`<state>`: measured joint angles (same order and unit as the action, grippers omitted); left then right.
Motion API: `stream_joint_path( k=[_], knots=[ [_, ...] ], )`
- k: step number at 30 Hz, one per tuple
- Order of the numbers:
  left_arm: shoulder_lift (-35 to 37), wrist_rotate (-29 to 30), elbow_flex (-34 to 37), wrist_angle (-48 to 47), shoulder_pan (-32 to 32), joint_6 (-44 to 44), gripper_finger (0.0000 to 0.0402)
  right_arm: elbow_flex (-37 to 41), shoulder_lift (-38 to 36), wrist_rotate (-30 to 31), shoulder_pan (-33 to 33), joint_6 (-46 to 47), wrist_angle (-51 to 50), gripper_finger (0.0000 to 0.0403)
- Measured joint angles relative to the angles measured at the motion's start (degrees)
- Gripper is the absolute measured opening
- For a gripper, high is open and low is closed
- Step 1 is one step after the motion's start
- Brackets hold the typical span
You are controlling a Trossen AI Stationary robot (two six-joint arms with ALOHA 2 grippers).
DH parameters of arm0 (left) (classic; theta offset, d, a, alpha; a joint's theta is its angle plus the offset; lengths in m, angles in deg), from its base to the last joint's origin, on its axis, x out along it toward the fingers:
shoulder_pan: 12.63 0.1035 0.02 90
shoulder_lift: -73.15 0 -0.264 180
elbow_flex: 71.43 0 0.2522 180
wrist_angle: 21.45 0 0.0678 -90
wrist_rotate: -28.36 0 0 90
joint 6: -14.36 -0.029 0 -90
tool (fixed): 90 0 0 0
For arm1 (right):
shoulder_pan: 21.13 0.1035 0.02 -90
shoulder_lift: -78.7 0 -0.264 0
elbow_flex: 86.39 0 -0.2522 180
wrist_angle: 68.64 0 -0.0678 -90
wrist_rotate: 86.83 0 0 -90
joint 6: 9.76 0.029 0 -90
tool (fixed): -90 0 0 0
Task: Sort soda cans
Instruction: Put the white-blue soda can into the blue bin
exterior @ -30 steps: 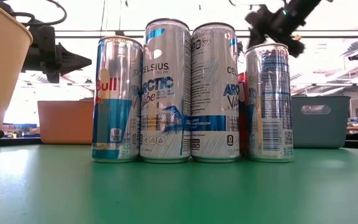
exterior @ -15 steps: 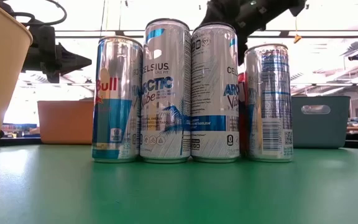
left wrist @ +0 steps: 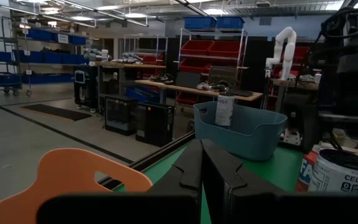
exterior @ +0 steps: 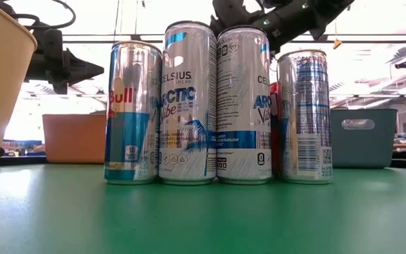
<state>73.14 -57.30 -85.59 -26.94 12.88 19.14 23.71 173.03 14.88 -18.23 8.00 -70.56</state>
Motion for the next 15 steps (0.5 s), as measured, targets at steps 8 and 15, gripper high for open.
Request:
stream_joint_path(
  k=[8, 15],
  knots=[
    [0.0, 0.0, 0.0, 0.0, 0.0, 0.0, 0.0011, 0.0, 3.1, 0.0, 0.0, -1.4, 4.0, 0.0372],
    [0.0, 0.0, 0.0, 0.0, 0.0, 0.0, 0.0011, 0.0, 2.9, 0.6, -0.8, -1.4, 4.0, 0.0327]
  ],
)
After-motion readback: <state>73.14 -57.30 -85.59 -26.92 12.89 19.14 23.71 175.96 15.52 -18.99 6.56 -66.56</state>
